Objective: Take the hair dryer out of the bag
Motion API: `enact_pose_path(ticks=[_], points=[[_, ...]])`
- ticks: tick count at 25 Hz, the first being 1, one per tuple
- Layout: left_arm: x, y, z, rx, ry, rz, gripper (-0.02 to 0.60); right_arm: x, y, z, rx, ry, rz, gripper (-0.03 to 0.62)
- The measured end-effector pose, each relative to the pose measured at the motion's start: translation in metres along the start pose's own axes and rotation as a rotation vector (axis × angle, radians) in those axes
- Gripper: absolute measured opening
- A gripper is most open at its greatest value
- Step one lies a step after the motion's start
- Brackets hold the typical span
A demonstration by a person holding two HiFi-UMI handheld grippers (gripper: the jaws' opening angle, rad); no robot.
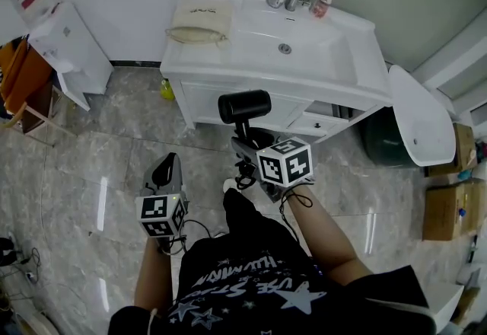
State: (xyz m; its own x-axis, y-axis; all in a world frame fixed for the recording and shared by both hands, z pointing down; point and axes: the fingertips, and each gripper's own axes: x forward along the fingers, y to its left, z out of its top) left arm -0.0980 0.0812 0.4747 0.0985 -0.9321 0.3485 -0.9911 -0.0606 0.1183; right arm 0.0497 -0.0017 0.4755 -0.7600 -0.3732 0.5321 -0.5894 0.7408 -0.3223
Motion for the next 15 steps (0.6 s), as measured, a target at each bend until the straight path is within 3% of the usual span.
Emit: enact_pose_path(ticks=[15], points=[[-0.106,-0.058,-0.055,0.026,0.017,-0.061,0.031,-0.09,0.06,-0.102,0.042,0.02,-0.06,0.189]])
